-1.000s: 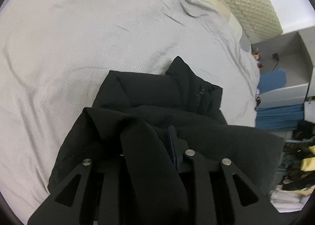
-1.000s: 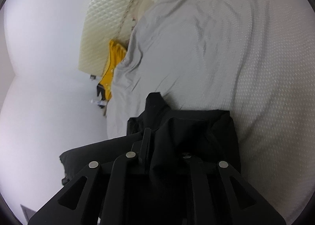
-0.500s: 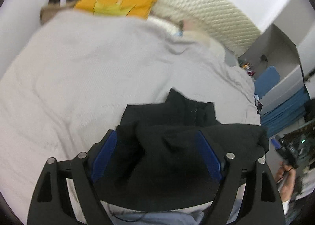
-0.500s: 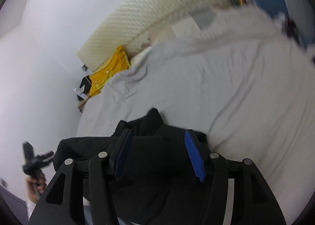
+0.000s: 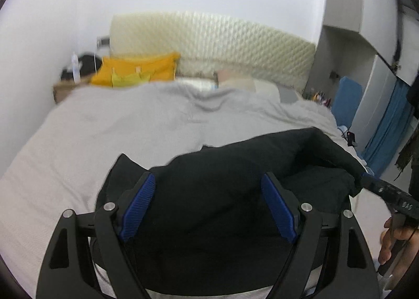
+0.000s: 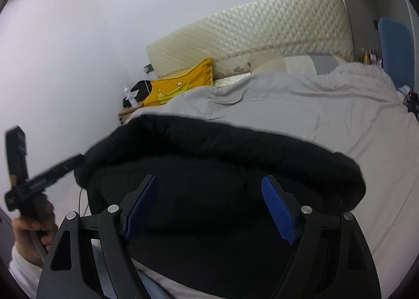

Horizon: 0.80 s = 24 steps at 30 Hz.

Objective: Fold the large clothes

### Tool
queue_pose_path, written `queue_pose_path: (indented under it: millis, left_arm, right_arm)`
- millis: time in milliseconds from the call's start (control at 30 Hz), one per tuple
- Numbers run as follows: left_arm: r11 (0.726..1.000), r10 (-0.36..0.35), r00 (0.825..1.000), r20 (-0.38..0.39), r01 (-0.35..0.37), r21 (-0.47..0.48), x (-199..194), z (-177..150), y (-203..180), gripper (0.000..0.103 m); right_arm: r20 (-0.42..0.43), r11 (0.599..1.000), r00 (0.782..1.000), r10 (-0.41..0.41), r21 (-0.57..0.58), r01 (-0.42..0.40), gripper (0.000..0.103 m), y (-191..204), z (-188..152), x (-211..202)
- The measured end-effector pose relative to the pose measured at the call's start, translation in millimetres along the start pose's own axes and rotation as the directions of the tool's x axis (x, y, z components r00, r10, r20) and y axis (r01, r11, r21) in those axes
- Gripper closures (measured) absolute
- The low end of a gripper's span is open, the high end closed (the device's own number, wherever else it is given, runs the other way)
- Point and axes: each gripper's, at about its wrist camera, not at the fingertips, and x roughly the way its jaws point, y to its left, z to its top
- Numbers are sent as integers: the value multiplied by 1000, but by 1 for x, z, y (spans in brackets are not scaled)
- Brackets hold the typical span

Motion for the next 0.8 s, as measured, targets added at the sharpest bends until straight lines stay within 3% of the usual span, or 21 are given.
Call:
queue_pose_path:
  millis: [133,367,533,800]
  left_arm:
    - [999,-35,999,4,35,18,-9,-22,-3,20]
    - [999,-34,993,-115,32,-21,28,-52,1,20]
    - [1000,-7,992,-129,4,-19,56,-44,1,20]
    - [999,26,992,-123,-29,-20,105,-13,2,20]
  right_arm:
    - [-5,1000,1000,-16,-6,16,23,7,-25,6]
    - [-78,999,996,-45,0,45,23,1,-41,37]
    - [-98,997,992,-76,17,78,23,-9,-32,63]
    - [-56,990,989,-136,-30,134,21,-12,0,97]
